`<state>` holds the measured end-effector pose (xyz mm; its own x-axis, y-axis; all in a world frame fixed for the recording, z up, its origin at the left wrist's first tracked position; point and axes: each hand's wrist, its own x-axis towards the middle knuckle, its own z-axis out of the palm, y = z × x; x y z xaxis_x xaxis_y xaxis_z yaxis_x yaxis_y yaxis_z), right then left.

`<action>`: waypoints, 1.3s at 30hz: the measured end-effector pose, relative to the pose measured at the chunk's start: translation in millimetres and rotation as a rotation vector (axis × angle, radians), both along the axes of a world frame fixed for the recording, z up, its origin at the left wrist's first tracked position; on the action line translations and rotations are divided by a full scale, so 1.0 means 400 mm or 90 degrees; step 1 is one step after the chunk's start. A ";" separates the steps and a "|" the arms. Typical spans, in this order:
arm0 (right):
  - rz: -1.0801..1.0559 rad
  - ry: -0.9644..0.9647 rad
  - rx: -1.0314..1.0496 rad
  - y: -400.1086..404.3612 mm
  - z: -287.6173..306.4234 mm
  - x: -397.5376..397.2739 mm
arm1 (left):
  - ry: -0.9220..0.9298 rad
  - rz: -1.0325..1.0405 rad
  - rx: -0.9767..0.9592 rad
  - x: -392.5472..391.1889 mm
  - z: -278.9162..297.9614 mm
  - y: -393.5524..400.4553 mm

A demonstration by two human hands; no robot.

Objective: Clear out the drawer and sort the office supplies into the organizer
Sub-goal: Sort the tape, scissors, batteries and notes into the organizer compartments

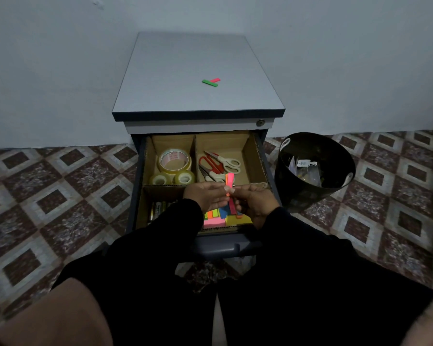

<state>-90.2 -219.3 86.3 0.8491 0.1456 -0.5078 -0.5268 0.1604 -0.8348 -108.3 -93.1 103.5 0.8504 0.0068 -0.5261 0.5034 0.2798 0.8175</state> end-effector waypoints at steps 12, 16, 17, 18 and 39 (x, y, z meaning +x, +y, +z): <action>-0.017 -0.133 -0.008 -0.027 0.021 0.014 | -0.026 0.008 0.012 0.006 0.009 -0.011; -0.020 -0.136 -0.064 -0.028 0.024 0.030 | -0.039 0.017 0.028 0.014 0.007 -0.020; -0.027 -0.128 -0.080 -0.029 0.020 0.035 | -0.038 0.013 0.030 0.015 0.007 -0.022; -0.034 -0.116 -0.100 -0.030 0.015 0.041 | -0.037 0.015 0.038 0.016 0.004 -0.022; 0.105 -0.092 -0.716 -0.028 -0.065 0.044 | -0.281 -0.199 0.784 -0.060 -0.116 0.097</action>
